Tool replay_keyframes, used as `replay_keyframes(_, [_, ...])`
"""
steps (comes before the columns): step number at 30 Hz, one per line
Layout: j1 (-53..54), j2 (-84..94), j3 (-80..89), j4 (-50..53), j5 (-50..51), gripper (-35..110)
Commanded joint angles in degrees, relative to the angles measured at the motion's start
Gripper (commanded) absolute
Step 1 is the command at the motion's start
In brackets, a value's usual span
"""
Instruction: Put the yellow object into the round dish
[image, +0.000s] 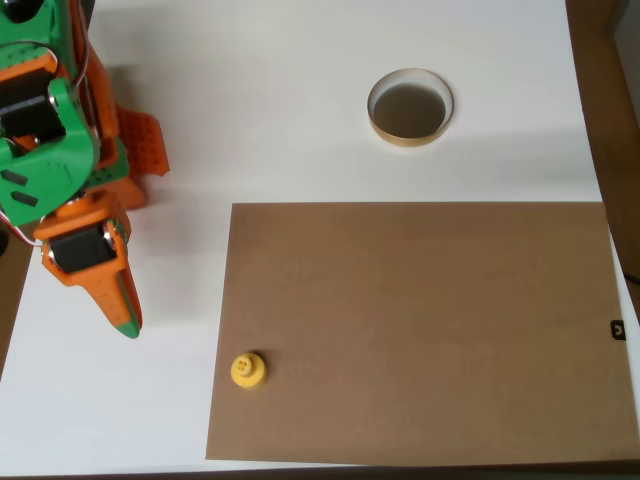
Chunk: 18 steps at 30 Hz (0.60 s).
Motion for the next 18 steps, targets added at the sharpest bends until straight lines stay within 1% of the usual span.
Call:
replay_keyframes(1, [1.8, 1.1, -0.5, -0.1, 0.2, 0])
replay_keyframes(2, [2.5, 1.2, -0.5, 0.1, 0.4, 0])
replay_keyframes(5, [3.7, 1.3, -0.4, -0.3, -3.4, 1])
replay_keyframes(7, [3.5, 1.3, -1.2, 0.4, -6.8, 6])
replay_keyframes(9, [3.4, 1.3, -1.9, 1.5, -8.0, 10])
replay_keyframes(18, [5.6, 1.6, -3.1, 3.0, -11.0, 25])
